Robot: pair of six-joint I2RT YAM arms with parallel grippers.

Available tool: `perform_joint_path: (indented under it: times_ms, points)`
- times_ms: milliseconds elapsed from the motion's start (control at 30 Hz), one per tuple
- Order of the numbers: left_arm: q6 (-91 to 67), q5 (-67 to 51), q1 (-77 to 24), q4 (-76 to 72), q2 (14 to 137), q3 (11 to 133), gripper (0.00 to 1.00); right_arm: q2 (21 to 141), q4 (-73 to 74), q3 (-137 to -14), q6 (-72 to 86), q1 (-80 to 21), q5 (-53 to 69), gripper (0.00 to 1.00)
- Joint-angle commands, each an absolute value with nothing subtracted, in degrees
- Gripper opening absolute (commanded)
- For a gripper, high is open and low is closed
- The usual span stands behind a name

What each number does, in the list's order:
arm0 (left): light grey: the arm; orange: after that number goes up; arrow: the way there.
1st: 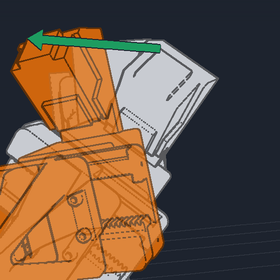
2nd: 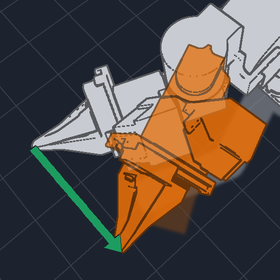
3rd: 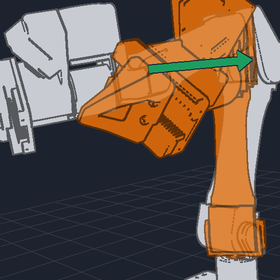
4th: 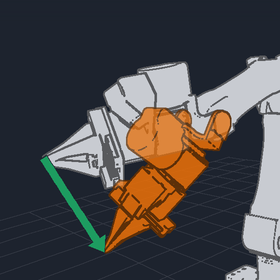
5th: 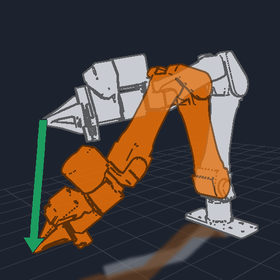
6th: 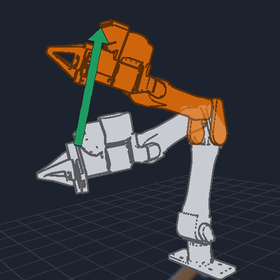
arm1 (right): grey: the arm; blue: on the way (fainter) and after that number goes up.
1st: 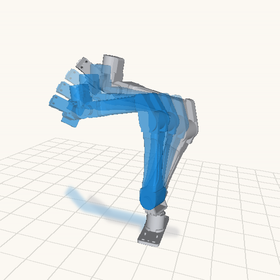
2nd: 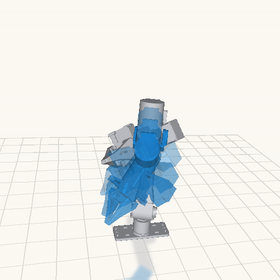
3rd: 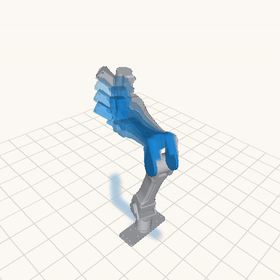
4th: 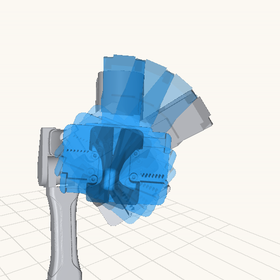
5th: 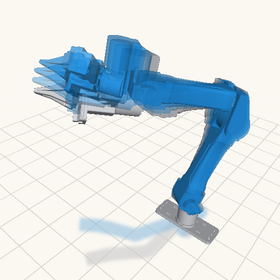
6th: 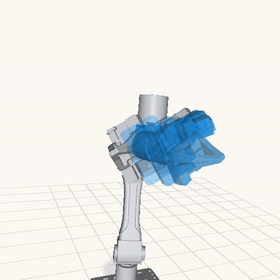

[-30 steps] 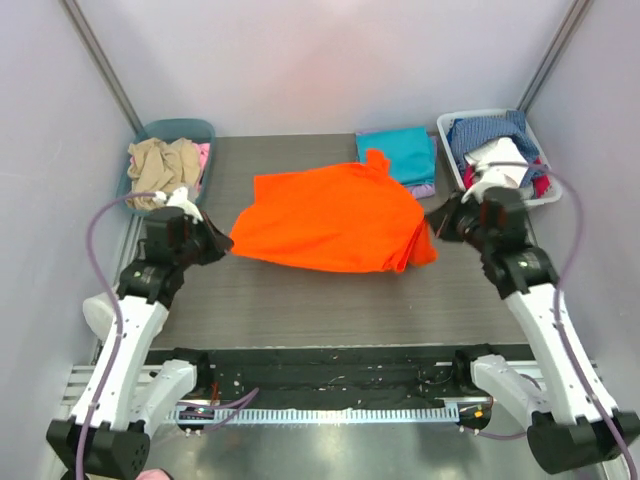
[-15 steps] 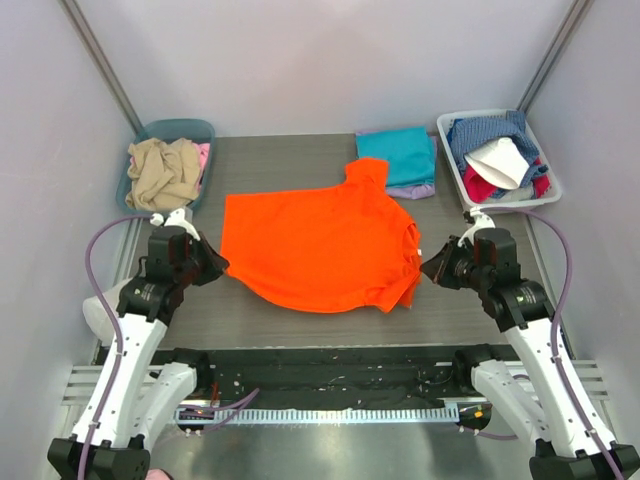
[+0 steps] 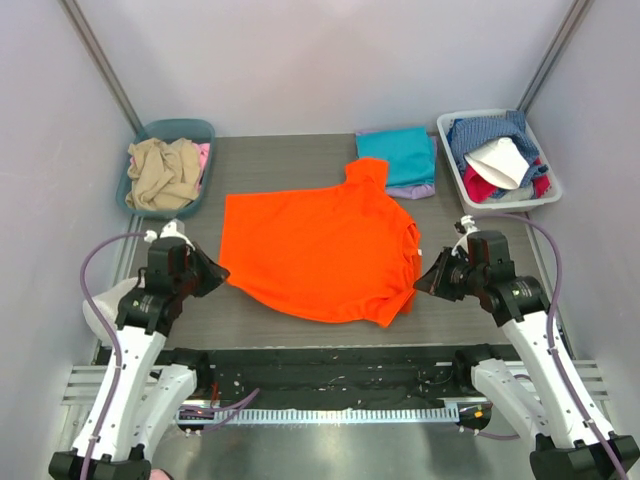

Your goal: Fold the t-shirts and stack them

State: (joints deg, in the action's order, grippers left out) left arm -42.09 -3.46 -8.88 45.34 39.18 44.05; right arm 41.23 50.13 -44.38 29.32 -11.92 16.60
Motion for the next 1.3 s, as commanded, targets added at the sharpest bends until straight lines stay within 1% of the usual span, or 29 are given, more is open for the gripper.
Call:
perform_joint_path:
  times_ms: [0,100,167,200,433,700,933,1100,1200,1267]
  points:
    - [-52.02,-2.2,-9.05,45.35,34.81,38.17,0.0,40.34,51.07,-43.07,30.41,-12.48,20.65,0.01]
    - [-56.33,-0.36,-8.96,45.26,32.0,34.64,0.0,40.08,50.02,-42.01,31.64,-12.48,18.73,0.01]
    - [-58.18,3.15,-9.05,45.61,30.68,33.67,0.0,39.82,49.22,-42.19,32.86,-12.57,16.45,0.01]
    - [-58.62,4.03,-9.05,45.79,30.5,33.14,0.0,39.64,47.83,-42.19,33.31,-12.48,13.74,0.01]
    - [-60.47,12.38,-8.96,50.44,31.38,35.68,0.0,42.71,42.72,-43.07,36.74,-12.57,6.16,0.01]
    - [-61.35,18.54,-8.96,50.63,32.69,37.53,0.0,47.46,37.89,-44.3,36.56,-12.48,2.64,0.01]
    - [-59.24,19.25,-8.96,46.94,40.15,39.37,0.0,54.3,34.02,-46.58,34.98,-12.57,2.64,0.01]
    - [-57.84,20.04,-8.96,44.92,42.45,39.64,0.0,57.3,31.64,-47.63,34.1,-12.57,2.9,0.01]
    - [-55.99,19.95,-8.96,42.99,43.5,40.25,0.0,58.36,31.38,-49.56,33.4,-12.48,1.85,0.01]
    - [-53.11,18.82,-8.96,40.1,45.25,42.0,0.0,59.23,30.85,-53.42,32.52,-12.48,1.58,0.01]
